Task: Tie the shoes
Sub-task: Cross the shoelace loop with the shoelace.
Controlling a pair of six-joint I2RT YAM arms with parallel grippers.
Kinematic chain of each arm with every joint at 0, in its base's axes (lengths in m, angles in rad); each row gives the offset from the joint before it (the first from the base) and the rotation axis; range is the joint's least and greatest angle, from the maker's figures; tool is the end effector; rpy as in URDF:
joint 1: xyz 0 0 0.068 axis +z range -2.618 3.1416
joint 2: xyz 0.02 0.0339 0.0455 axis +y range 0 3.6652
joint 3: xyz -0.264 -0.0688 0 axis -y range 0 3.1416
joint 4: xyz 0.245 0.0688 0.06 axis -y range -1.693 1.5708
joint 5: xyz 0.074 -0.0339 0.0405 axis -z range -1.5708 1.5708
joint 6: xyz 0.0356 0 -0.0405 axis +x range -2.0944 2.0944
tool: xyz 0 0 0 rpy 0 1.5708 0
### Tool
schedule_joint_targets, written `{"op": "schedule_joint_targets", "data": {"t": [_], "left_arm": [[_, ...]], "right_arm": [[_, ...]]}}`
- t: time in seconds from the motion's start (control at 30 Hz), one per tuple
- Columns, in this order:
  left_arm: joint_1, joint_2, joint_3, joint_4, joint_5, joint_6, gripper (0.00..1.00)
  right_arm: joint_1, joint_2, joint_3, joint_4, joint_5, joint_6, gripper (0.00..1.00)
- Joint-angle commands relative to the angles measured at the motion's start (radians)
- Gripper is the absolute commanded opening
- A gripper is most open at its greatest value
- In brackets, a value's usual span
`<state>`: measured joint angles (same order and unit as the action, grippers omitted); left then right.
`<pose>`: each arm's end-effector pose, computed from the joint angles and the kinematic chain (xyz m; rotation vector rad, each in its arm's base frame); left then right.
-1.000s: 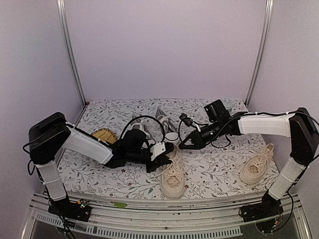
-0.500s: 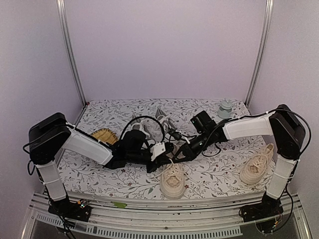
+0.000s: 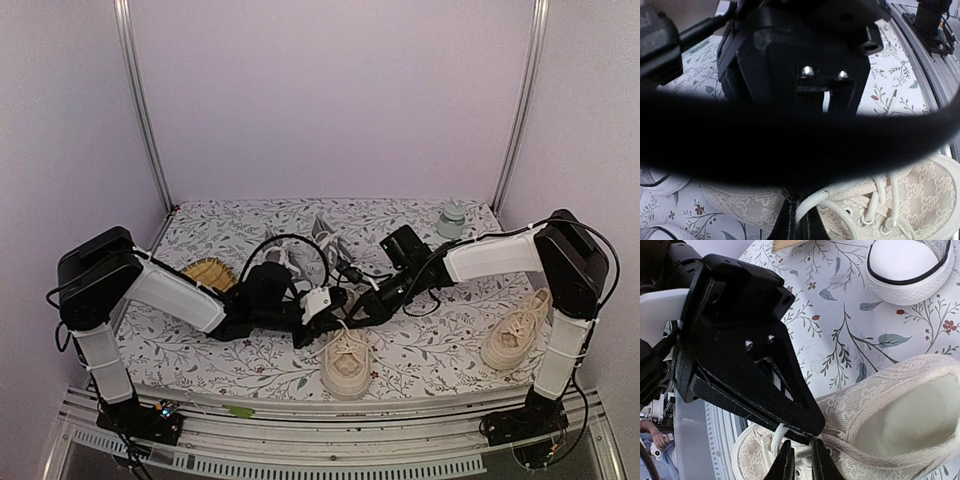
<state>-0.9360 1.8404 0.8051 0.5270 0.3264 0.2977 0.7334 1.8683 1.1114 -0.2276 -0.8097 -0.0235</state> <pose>0.2049 -0.2975 0.1354 1.3949 1.6121 -0.7230 0.2585 0.2676 0.1592 -1.2606 2.2691 1.3044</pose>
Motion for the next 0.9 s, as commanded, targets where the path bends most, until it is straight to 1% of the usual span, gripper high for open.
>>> {"op": "schedule_joint_targets", "data": {"t": [0.0, 0.1, 0.17, 0.2, 0.43, 0.53, 0.57, 0.67, 0.73, 0.87], "left_arm": [[-0.004, -0.016, -0.015, 0.087, -0.011, -0.011, 0.00], [-0.004, -0.019, -0.028, 0.112, -0.015, -0.014, 0.00], [-0.004, -0.017, -0.035, 0.128, -0.010, -0.017, 0.00], [-0.005, -0.014, -0.036, 0.136, -0.008, -0.019, 0.00], [-0.004, 0.003, -0.031, 0.163, -0.003, -0.032, 0.00], [-0.005, 0.003, -0.029, 0.166, -0.005, -0.032, 0.00], [-0.005, 0.003, -0.030, 0.167, -0.004, -0.031, 0.00], [-0.004, 0.002, -0.032, 0.173, -0.004, -0.033, 0.00], [-0.005, 0.002, -0.032, 0.174, -0.004, -0.034, 0.00], [-0.005, -0.005, -0.036, 0.162, -0.008, -0.034, 0.00]], "right_arm": [[0.014, 0.025, -0.001, -0.015, 0.085, -0.018, 0.16], [0.014, 0.023, -0.007, -0.017, 0.101, -0.022, 0.18], [0.014, 0.026, -0.007, -0.015, 0.092, -0.022, 0.23], [0.016, 0.026, -0.007, -0.007, 0.078, -0.020, 0.24], [0.039, 0.055, 0.013, 0.029, 0.064, -0.008, 0.22], [0.044, 0.054, 0.015, 0.033, 0.082, -0.008, 0.21], [0.045, 0.052, 0.017, 0.033, 0.087, -0.009, 0.20], [0.044, 0.046, 0.023, 0.029, 0.093, -0.009, 0.11], [0.044, 0.031, 0.021, 0.036, 0.110, -0.008, 0.02], [0.040, -0.037, 0.005, 0.036, 0.146, -0.016, 0.01]]}}
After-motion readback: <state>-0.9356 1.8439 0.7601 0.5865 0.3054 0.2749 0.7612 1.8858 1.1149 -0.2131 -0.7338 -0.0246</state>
